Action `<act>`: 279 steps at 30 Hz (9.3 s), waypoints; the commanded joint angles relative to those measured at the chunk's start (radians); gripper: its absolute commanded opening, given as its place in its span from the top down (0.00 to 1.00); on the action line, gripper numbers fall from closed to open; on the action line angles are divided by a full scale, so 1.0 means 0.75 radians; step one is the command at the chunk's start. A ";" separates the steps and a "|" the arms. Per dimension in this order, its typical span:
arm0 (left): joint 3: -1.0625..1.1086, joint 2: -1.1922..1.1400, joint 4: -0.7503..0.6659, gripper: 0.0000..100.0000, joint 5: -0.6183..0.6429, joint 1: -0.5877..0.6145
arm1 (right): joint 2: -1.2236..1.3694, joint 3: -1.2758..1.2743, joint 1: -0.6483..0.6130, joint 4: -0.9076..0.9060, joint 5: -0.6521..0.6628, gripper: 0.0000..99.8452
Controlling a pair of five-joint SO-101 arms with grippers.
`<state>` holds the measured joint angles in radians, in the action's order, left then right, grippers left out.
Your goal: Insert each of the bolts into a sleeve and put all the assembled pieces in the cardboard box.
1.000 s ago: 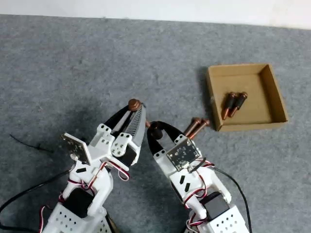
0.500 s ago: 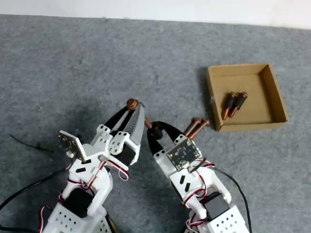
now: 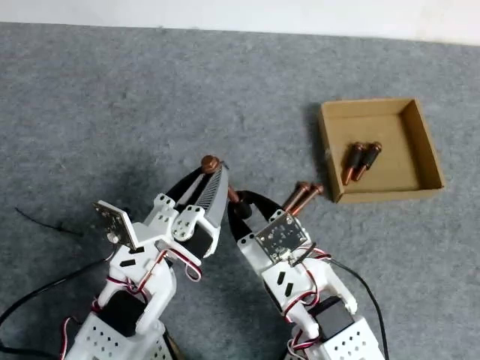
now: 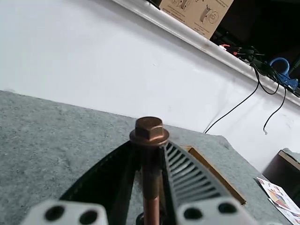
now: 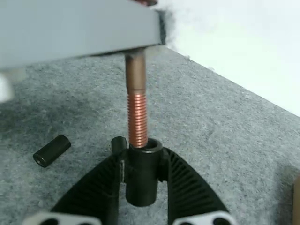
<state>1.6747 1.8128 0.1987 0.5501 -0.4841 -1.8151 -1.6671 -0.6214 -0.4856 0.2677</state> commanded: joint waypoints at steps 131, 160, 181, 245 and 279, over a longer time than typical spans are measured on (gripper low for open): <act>-0.042 0.011 0.133 0.98 0.063 0.255 | -0.032 -0.132 0.253 0.013 0.002 1.00; 0.011 0.005 0.127 0.99 -0.080 0.253 | 0.600 0.351 0.913 0.388 -0.366 1.00; 0.030 0.005 0.127 0.99 -0.082 0.253 | 2.116 1.202 1.329 0.420 -0.984 1.00; 0.030 0.013 0.123 0.99 -0.082 0.261 | 1.625 0.783 0.856 -0.095 -0.972 0.74; 0.021 0.013 0.123 0.99 -0.082 0.263 | 1.644 0.832 0.521 -0.234 -0.978 0.74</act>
<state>1.6732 1.8098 0.3122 0.4979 -0.2984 -0.5846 -1.1009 -0.1964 -0.6605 -0.4718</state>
